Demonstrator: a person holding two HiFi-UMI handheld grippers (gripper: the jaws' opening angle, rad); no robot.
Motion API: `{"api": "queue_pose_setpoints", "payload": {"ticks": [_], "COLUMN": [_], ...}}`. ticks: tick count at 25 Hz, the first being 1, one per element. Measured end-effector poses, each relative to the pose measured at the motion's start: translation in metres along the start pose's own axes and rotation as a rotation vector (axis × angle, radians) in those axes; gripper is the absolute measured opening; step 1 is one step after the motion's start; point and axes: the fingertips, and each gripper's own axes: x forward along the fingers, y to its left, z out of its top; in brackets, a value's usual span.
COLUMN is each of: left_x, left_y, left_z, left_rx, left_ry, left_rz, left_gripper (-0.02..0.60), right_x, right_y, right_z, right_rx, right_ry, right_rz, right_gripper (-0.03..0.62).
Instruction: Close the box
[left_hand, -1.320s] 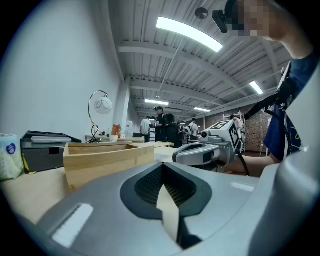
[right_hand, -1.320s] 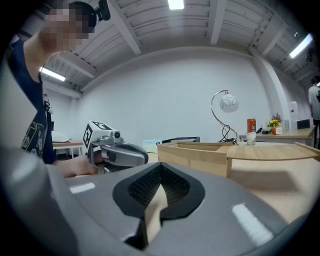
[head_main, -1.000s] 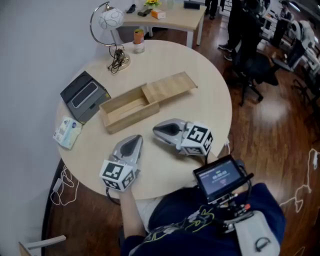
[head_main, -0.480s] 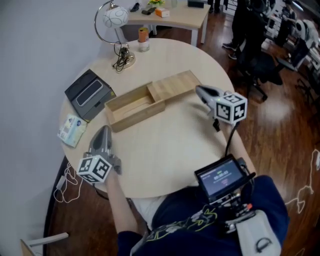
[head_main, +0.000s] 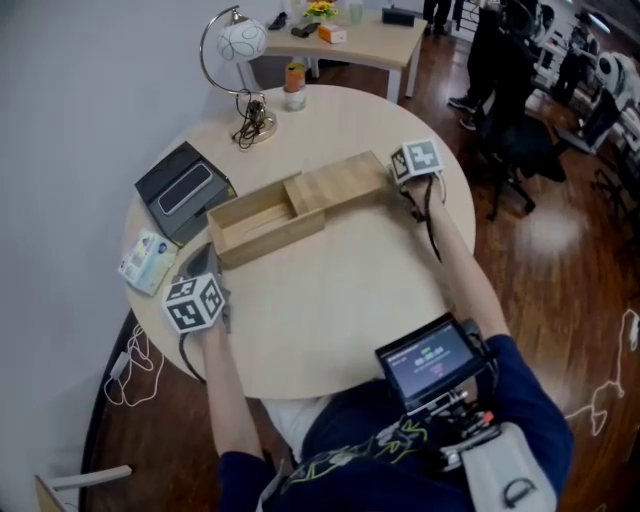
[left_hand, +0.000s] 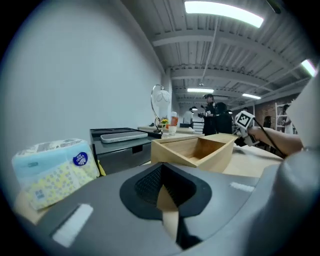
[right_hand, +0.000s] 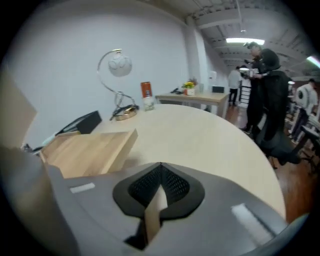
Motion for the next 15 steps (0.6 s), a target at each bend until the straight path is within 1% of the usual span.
{"api": "queue_pose_setpoints", "payload": {"ticks": [1,3,4,5,6,8,9,10,11,12,13,14,15], "left_x": [0.001,0.006,0.01,0.012,0.014,0.012,0.007,0.0,-0.011,-0.024,-0.039,-0.052,-0.061], "left_y": [0.0,-0.01,-0.017,-0.023,-0.026,-0.027,-0.027,-0.026,-0.026,-0.03,-0.039,-0.056,-0.079], "left_z": [0.001,0.002,0.0,-0.002,-0.004,-0.003,-0.001,0.002,0.007,0.014,0.022,0.03,0.035], "left_rx": [0.027,0.074,0.093,0.105,0.108,0.099,0.095,0.1,0.114,0.132,0.147,0.153,0.145], "left_ry": [0.014,0.037,0.046,0.052,0.053,0.033,0.012,-0.016,-0.051,-0.096,-0.149,-0.204,-0.252], "left_rz": [-0.015,-0.07,-0.095,-0.108,-0.108,-0.11,-0.11,-0.098,-0.076,-0.06,-0.063,-0.097,-0.164], "left_gripper": [-0.005,-0.005,-0.003,-0.003,-0.023,-0.021,-0.018,-0.017,-0.014,-0.005,-0.005,-0.004,-0.003], "right_x": [0.0,0.001,0.001,-0.001,-0.002,-0.005,-0.009,-0.015,-0.025,-0.04,-0.06,-0.085,-0.112], "right_y": [0.027,0.096,0.129,0.154,0.167,0.163,0.152,0.141,0.135,0.136,0.145,0.161,0.18], "right_z": [0.003,0.002,0.0,-0.002,-0.001,0.005,0.008,0.01,0.01,0.009,0.007,0.004,-0.002], "right_rx": [-0.027,-0.1,-0.139,-0.183,-0.233,-0.328,-0.345,-0.334,-0.306,-0.267,-0.221,-0.174,-0.13], "right_ry": [-0.018,-0.029,-0.037,-0.056,-0.085,-0.14,-0.161,-0.186,-0.22,-0.266,-0.326,-0.395,-0.465], "right_rz": [0.088,0.281,0.336,0.337,0.288,0.155,0.109,0.088,0.111,0.183,0.303,0.458,0.63], "right_gripper": [-0.005,-0.005,-0.005,-0.005,-0.006,-0.005,-0.005,-0.005,-0.005,-0.005,-0.005,-0.005,-0.005]}}
